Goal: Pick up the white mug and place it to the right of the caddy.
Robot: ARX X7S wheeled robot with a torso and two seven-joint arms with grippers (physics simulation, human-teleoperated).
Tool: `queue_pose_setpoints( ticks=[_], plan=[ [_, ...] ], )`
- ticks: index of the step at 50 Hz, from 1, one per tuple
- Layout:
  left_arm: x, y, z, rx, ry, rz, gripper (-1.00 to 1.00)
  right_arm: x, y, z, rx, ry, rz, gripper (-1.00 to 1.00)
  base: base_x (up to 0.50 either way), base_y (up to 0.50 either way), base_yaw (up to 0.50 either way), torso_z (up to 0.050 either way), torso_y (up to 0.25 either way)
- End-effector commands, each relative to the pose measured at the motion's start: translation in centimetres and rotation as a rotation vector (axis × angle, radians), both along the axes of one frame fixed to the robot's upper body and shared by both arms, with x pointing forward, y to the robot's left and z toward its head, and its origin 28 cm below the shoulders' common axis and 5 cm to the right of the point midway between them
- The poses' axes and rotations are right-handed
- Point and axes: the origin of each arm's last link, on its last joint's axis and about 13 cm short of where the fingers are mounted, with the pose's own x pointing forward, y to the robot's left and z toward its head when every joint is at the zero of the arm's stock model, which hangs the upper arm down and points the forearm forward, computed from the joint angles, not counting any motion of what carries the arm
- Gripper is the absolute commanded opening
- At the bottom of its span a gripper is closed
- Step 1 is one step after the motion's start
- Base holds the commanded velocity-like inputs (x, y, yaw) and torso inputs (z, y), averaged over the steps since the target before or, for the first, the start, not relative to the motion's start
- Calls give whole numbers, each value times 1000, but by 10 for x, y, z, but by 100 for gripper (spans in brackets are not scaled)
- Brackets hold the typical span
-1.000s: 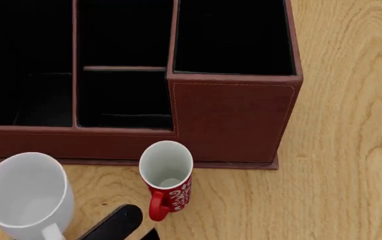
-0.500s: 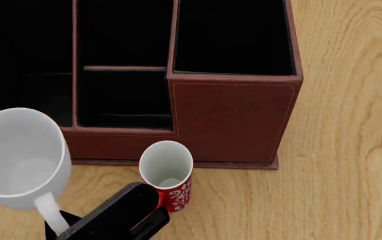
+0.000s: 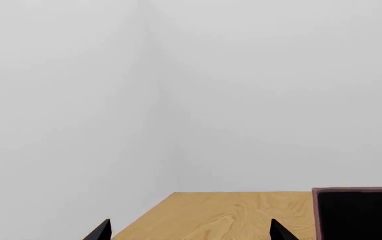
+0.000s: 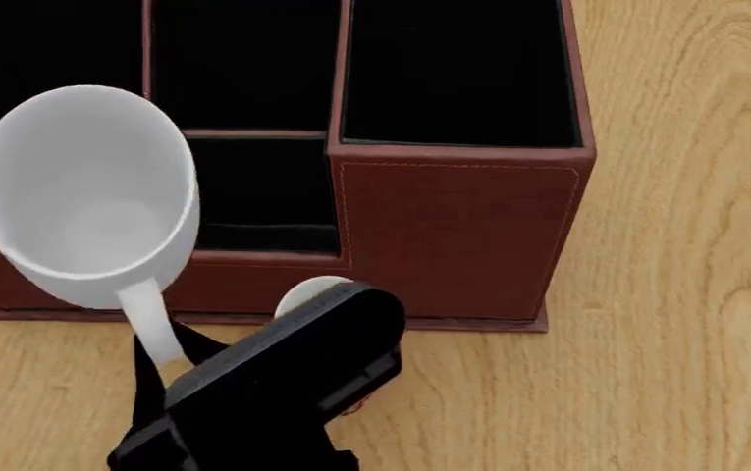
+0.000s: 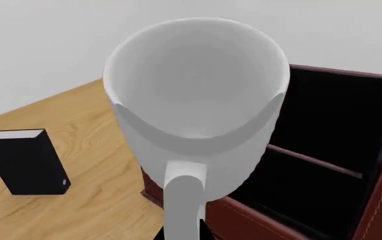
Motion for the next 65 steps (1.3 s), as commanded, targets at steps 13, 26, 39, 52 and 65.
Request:
queue_pose_setpoints(
  ticks=[13, 26, 39, 52, 65],
  plan=[
    [3, -1, 0, -1, 0, -15, 100, 2, -21, 30, 65, -93, -125, -100, 0, 0, 0, 0, 1],
    [3, -3, 0, 2, -1, -21, 100, -3, -32, 44, 96, -131, -177, -100, 0, 0, 0, 0, 0],
    [6, -4, -1, 2, 1, -31, 100, -2, -42, 53, 114, -150, -234, -100, 0, 0, 0, 0, 1],
    [9, -5, -2, -3, 4, -42, 100, 0, -57, 63, 139, -170, -325, -100, 0, 0, 0, 0, 1],
    [10, -4, -4, -6, 8, -43, 100, 4, -70, 65, 150, -169, -415, -100, 0, 0, 0, 0, 1]
  ],
)
